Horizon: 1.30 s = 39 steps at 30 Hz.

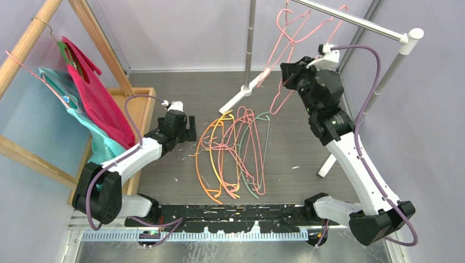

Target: Organize the hangers

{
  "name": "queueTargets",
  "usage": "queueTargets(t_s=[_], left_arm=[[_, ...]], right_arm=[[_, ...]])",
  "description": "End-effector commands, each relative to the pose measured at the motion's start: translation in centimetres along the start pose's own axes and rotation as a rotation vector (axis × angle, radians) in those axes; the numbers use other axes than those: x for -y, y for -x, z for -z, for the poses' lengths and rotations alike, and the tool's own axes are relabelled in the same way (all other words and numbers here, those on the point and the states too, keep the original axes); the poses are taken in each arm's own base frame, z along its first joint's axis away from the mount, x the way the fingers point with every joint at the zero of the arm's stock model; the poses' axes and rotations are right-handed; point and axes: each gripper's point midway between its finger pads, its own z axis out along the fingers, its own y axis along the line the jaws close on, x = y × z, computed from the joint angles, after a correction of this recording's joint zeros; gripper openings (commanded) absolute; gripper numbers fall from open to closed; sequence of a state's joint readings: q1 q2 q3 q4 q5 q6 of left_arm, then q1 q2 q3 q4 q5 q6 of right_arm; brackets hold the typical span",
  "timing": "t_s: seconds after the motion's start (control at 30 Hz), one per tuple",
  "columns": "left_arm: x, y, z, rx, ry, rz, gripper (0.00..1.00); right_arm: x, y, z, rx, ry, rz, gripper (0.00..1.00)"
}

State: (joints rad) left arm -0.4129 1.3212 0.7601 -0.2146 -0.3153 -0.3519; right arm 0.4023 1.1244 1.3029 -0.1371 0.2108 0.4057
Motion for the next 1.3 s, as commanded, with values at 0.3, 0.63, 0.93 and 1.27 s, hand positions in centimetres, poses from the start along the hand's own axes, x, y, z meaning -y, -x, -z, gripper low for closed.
queueTargets(t_s=[0.3, 0.63, 0.93, 1.27], left_arm=[[0.3, 1.3, -0.4, 0.045, -0.001, 0.02, 0.98], [0.4, 1.0, -0.9, 0.03, 0.008, 0.011, 0.98], [0.3, 1.0, -1.0, 0.025, 0.011, 0.008, 0.98], [0.3, 1.1, -1.0, 0.028, 0.012, 0.007, 0.98]], right_arm=[[0.0, 5.7, -4.0, 0.139, 0.2, -0.176, 0.01], [1.1, 5.6, -6.7, 0.173, 0.222, -0.215, 0.01], [4.0, 1.7, -9.8, 0.096, 0.151, -0.257, 0.01], [3.2, -1.2, -13.0, 0.002, 0.163, -0.26, 0.01]])
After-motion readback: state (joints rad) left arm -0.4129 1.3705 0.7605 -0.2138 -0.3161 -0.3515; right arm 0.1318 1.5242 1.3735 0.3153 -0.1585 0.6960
